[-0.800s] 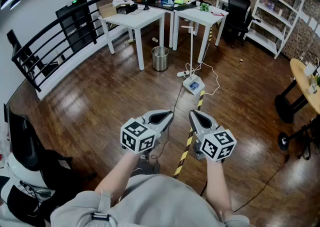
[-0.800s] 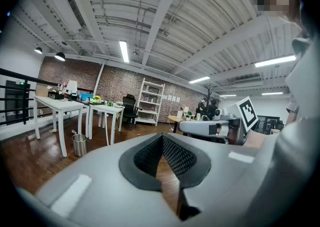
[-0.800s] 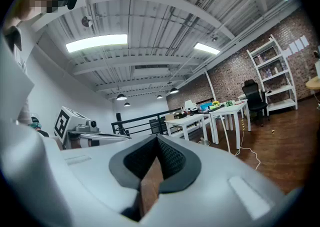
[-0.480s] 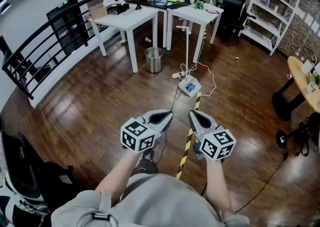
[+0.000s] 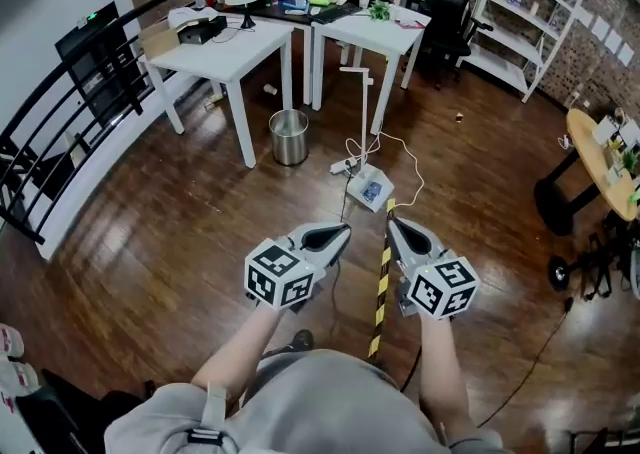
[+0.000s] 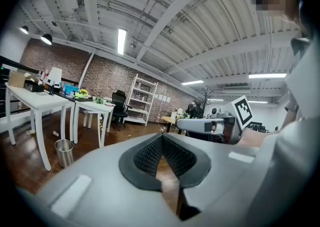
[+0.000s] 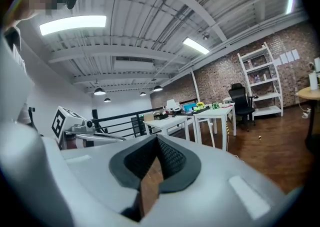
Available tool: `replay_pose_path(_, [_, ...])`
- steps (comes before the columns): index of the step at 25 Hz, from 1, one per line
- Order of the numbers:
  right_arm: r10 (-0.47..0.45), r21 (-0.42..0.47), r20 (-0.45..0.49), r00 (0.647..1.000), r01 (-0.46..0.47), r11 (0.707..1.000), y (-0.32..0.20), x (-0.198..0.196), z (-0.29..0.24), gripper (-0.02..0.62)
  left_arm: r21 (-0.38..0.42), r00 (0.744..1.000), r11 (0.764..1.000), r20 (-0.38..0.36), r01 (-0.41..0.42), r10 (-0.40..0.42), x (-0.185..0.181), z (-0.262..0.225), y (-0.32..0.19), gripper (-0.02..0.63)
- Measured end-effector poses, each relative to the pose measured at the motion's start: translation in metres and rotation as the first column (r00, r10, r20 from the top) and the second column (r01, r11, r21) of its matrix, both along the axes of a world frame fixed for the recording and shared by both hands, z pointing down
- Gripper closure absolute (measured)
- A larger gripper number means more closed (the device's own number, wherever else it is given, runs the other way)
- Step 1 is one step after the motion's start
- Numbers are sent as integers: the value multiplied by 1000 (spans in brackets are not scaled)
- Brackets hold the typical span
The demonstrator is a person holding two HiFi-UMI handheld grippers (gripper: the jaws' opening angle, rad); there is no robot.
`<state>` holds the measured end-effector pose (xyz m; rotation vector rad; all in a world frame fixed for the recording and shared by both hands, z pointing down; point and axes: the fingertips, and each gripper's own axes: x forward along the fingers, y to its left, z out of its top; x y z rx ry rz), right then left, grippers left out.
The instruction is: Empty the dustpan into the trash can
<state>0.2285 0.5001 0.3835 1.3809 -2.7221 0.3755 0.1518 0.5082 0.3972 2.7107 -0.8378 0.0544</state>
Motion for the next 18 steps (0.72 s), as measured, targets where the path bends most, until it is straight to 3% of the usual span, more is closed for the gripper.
replay_pose_path(9, [44, -32, -32, 999, -45, 998, -126, 13, 14, 594, -24, 1000, 1000, -16, -12, 12, -4, 17, -131, 600])
replay_pose_path(18, [-61, -16, -1, 998, 61, 998, -278, 57, 22, 594, -37, 997, 996, 21, 76, -75, 41, 31, -263, 600])
